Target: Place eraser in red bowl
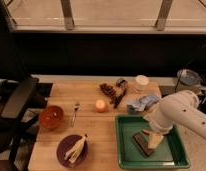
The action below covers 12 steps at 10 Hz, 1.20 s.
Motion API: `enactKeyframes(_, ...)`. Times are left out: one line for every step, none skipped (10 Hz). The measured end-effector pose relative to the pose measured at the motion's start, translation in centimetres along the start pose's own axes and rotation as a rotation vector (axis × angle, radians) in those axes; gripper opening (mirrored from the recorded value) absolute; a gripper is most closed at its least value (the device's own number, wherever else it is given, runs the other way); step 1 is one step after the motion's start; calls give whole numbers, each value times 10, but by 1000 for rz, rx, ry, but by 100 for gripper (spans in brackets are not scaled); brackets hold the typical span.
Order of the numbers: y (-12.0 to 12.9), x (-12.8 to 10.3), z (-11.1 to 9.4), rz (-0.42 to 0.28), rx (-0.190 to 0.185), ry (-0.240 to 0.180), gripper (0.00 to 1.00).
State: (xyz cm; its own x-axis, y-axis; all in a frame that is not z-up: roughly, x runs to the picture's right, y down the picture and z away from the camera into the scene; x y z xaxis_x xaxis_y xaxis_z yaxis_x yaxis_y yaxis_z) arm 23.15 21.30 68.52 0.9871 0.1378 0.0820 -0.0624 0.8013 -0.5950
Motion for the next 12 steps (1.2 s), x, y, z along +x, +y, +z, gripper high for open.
enactKeyframes(-2,1,-2,-3,4,-4,80)
enactKeyframes(-5,1,-2,-10,-13,-6,80)
enactKeyframes(-7,0,2,-4,-29,-10,80)
enactKeyframes(-3,4,13,26,-62,-12,80)
enactKeyframes(-2,8,28,51,-93,-14,80)
enactKeyframes(-3,9,39,71,-116,-16,80)
enactKeyframes(-3,14,51,95,-140,-16,80)
enactKeyframes(-3,20,58,120,-157,-16,80)
enactKeyframes(-3,22,61,134,-172,-16,80)
enactKeyframes(1,23,66,143,-189,-16,80)
enactKeyframes(5,25,68,152,-198,-16,80)
enactKeyframes(11,26,69,154,-203,-14,80)
